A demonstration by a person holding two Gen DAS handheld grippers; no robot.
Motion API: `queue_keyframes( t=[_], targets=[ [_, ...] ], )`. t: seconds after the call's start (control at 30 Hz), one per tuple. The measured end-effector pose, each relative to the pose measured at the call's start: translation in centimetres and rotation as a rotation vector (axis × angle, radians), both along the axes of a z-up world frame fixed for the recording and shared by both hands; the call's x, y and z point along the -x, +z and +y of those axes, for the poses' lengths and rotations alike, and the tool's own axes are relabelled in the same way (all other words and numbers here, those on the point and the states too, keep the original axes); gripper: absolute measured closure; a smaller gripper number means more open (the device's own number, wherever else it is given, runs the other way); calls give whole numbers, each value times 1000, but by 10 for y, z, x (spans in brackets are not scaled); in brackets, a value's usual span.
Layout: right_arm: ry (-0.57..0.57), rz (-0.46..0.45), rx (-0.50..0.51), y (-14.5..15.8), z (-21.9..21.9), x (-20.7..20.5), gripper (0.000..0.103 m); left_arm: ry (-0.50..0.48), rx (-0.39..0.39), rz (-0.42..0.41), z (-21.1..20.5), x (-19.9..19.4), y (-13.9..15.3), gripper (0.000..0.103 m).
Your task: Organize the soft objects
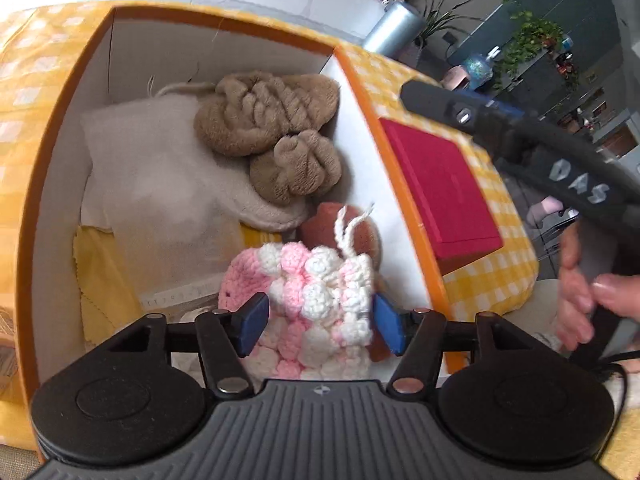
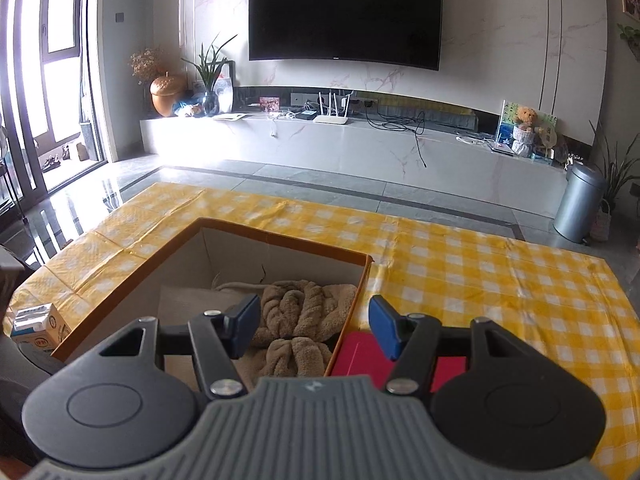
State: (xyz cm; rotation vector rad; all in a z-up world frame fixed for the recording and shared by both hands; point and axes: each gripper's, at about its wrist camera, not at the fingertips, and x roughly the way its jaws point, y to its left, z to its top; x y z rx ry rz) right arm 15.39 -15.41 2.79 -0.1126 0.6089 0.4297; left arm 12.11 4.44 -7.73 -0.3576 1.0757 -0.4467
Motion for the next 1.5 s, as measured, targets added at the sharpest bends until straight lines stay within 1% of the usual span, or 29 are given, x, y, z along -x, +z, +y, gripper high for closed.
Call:
queue_keyframes(
  t=[0.03,0.1,0.13,0.17,0.2,0.23,0.27,0.3,0.33,0.4,0.6,0.73,0.8,0.9,1.0,1.07,1.13,1.17,1.2,1.23,1.27,1.33,1.37,1.4,1.43,1.5],
  targets=[
    [-6,1,-2,-1,-3,0,43,-9,27,-45,3,3,11,28],
    [-30,1,2,-2,-7,0,43,-27,57,-107,6,10,24,27],
    [-37,-4,9,-2,-8,1,43,-27,53,-121,7,12,27,31],
    [-36,-7,10,-2,-9,2,43,-27,30,-127,5,14,27,37],
    [-32,-9,4,-2,-10,3,43,-30,-9,-129,3,14,25,56],
    [-31,-7,-1,-3,-11,3,43,-39,-74,-121,-3,12,20,74],
    [-31,-4,-7,-3,-12,3,43,-44,-119,-102,-8,9,14,81],
    [-32,-3,-9,-3,-12,2,43,-50,-140,-80,-11,7,9,94],
    [-33,-3,-11,-3,-12,2,43,-64,-141,-64,-14,5,4,97],
    [-31,0,-20,-4,-12,2,43,-96,-139,-54,-18,3,-1,97],
    [-35,33,-33,-12,-15,-1,43,-124,-296,-84,-40,7,-9,98],
    [-41,48,-37,-15,-16,-3,43,-132,-404,-88,-56,10,-21,99],
    [-36,47,-40,-14,-16,-1,43,-131,-440,-90,-63,10,-25,99],
    [-31,43,-40,-13,-16,0,42,-110,-458,-66,-66,7,-25,99],
    [-32,49,-36,-14,-16,0,42,-108,-514,-51,-73,5,-27,99],
    [-31,54,-33,-15,-15,-1,42,-102,-529,-31,-77,2,-28,99],
    [-29,58,-30,-15,-13,-1,42,-101,-532,-29,-77,2,-29,99],
    [-30,59,-29,-15,-13,-1,42,-96,-531,-30,-77,3,-29,97],
    [-31,59,-30,-14,-13,-1,42,-89,-537,-33,-77,4,-29,93],
    [-35,56,-33,-13,-13,0,42,-82,-548,-39,-78,5,-29,84],
    [-38,53,-34,-12,-13,0,42,-74,-566,-45,-78,6,-27,81],
    [-44,43,-31,-10,-14,1,42,-71,-595,-54,-78,9,-24,66],
    [-50,36,-28,-8,-15,2,42,-73,-607,-60,-80,9,-21,62],
    [-56,27,-26,-5,-16,4,41,-71,-614,-63,-79,10,-19,56],
    [-63,16,-28,-3,-18,7,40,-68,-617,-67,-78,10,-15,53],
    [-83,-2,-46,4,-26,12,34,-66,-614,-71,-76,13,-10,51]
  ],
)
